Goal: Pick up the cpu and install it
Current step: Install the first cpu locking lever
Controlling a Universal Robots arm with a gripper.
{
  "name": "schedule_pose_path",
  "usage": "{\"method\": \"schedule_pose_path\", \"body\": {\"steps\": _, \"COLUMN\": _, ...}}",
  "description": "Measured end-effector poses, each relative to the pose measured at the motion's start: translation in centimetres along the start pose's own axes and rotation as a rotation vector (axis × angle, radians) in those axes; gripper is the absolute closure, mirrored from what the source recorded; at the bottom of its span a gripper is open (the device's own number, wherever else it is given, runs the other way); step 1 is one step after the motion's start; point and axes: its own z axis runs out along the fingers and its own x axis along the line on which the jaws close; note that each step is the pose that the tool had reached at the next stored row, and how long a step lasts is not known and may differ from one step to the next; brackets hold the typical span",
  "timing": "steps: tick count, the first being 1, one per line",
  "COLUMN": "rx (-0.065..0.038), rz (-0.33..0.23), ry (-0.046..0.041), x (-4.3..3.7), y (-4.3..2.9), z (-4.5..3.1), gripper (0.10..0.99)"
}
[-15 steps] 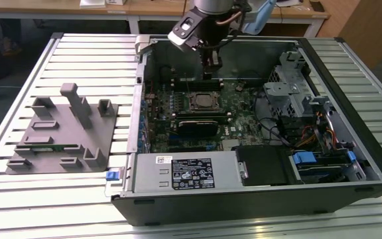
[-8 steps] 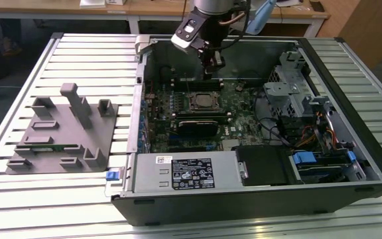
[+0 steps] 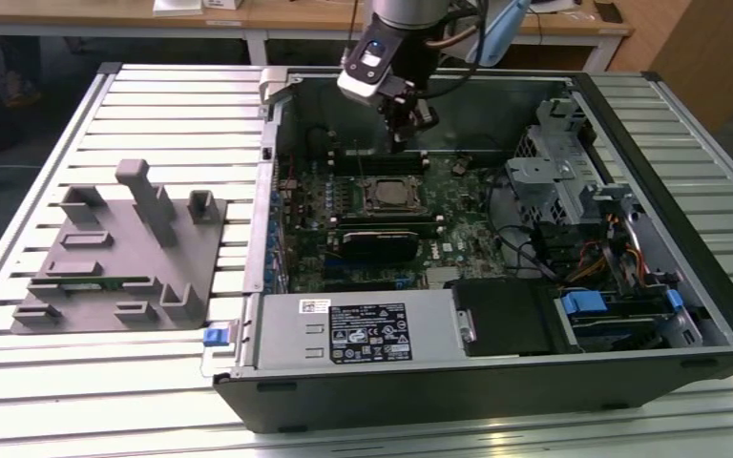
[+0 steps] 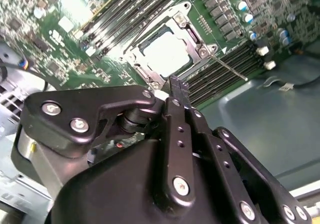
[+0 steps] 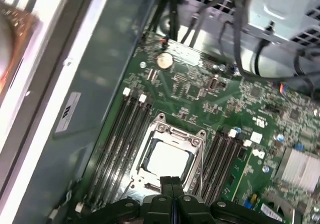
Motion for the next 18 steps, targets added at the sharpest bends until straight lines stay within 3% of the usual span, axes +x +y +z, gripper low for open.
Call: {"method": "schedule_pose_path", "body": {"steps": 18, "rx": -0.003, "rz": -0.326, "ry": 0.0110, "x": 0.00, "y": 0.00, "z": 0.08, "gripper": 0.980}}
